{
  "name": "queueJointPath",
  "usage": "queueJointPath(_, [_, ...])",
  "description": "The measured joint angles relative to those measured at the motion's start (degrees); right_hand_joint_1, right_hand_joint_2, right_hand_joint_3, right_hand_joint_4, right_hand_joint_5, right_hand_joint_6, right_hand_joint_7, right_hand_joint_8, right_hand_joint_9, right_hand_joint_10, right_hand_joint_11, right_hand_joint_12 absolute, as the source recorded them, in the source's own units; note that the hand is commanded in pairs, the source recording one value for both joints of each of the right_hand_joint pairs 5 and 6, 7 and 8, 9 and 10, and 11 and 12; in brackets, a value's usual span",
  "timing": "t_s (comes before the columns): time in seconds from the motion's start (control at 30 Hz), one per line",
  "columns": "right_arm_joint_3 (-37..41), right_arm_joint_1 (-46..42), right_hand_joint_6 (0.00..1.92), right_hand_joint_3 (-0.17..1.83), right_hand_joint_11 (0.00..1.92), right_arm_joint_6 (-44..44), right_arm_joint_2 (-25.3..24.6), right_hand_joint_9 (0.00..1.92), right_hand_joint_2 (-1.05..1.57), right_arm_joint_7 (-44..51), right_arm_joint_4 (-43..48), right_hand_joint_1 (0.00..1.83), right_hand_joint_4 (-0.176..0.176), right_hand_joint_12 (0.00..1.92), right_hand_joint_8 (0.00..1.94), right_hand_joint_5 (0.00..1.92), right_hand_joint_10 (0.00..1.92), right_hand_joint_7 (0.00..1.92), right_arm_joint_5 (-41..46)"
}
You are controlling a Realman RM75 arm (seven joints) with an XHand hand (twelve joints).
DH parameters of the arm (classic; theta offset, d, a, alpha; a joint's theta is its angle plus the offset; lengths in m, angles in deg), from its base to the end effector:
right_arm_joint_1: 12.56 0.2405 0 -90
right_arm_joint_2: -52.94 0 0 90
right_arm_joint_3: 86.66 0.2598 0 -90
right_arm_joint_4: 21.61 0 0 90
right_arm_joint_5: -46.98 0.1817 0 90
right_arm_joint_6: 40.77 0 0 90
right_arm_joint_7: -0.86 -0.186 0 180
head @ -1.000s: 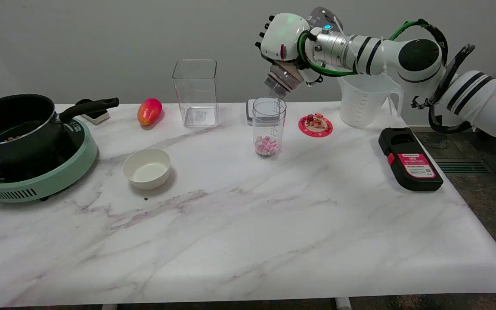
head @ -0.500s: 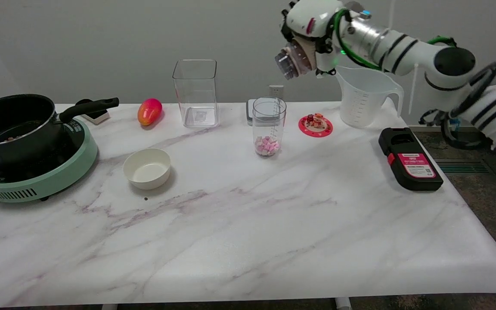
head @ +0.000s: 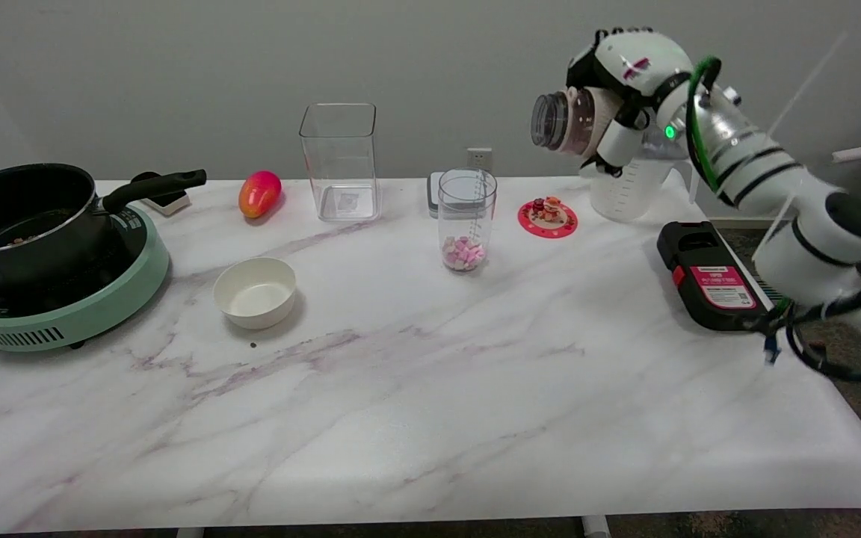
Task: Place the bottle onto the table.
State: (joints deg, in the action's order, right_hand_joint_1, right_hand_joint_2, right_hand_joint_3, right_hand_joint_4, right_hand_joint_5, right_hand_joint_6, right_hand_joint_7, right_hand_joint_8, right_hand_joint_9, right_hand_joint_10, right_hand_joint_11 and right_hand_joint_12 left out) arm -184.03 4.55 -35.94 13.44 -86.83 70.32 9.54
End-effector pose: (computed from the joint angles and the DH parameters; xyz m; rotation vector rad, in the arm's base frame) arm -0.0782 -0.4064 0.4171 1.5867 0.1787 0.1643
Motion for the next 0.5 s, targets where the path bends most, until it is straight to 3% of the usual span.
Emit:
queueJointPath(0.2, [9.7,-10.7,1.48,0.81,1.29,0.6,-6.7,1.51,1.10,-3.1,4.0,1.40,0.000,1.29,1.63,1.48,1.51,1.63,5.9])
queueJointPath(0.5, [15.5,-19.3,1.48,0.75,1.30,-7.7,-12.6,1.53,1.19,-6.3,2.1,1.36,0.000,1.30,1.64,1.48,1.53,1.64,20.7])
